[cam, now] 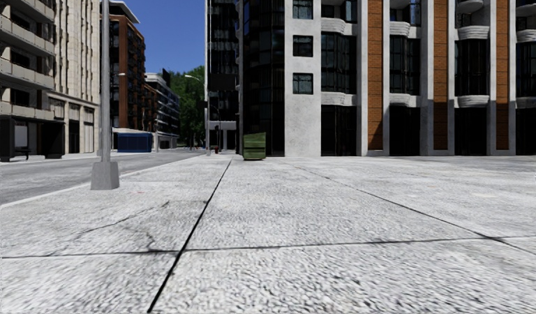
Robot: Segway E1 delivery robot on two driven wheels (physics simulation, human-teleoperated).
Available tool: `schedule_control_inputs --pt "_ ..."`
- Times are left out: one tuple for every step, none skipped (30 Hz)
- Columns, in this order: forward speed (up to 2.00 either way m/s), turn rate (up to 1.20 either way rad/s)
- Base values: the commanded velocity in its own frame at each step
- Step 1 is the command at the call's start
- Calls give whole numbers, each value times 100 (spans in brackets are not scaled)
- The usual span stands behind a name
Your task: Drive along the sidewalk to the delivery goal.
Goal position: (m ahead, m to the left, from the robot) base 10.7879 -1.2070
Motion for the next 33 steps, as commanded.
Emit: schedule_control_inputs --pt "200 -29" --pt "200 -29" --pt "200 -29" --pt "200 -29" --pt "200 -29" --pt "200 -29" --pt "200 -29" --pt "200 -29" --pt "200 -29" --pt "200 -29" --pt "200 -29" --pt "200 -23" --pt "200 -20" --pt "200 -9" --pt "200 -9" --pt "200 0" --pt "200 0" --pt "200 0" --pt "200 0" --pt "200 0" --pt "200 0" --pt "200 0" --pt "200 0" --pt "200 0" --pt "200 0" --pt "200 0" --pt "200 0" --pt "200 0" --pt "200 0" --pt "200 0" --pt "200 0" --pt "200 0" --pt "200 0"
